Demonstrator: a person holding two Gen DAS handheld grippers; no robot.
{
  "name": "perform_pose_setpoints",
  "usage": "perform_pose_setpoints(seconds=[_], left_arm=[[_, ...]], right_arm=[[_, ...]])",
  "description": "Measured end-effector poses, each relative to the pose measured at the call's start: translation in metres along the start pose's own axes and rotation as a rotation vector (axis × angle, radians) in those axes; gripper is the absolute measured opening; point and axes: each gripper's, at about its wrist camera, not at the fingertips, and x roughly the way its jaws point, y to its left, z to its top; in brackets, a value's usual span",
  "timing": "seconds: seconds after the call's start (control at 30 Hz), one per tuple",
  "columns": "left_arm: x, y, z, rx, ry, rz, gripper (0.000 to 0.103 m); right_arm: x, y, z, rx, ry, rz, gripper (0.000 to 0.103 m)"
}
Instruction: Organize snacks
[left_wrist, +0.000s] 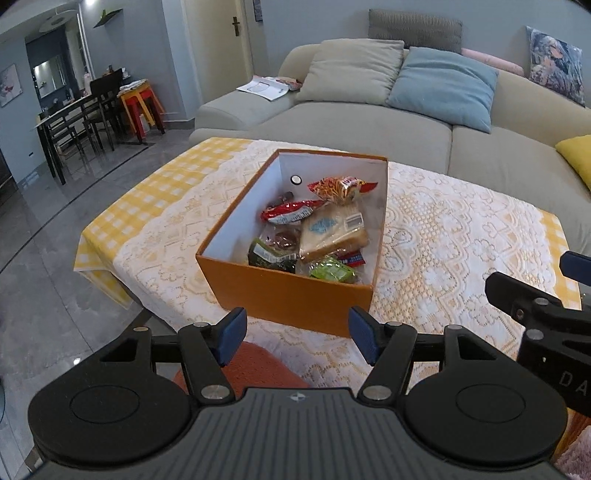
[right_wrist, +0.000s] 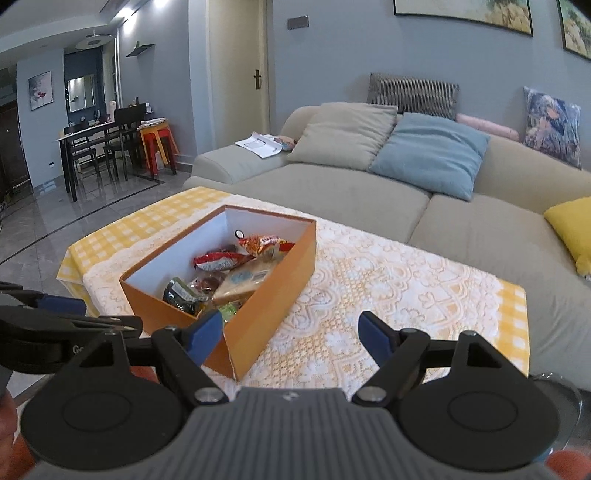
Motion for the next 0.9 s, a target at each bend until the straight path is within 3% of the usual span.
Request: perform_pose_setpoints(seconds=[0.9], left_arm=[[-0.0027, -0.0004, 0.0032, 0.007, 0.011, -0.008, 0.074]], right_arm=[[0.0000, 0.0031, -0.0033, -0.020, -0.002, -0.014, 0.079]])
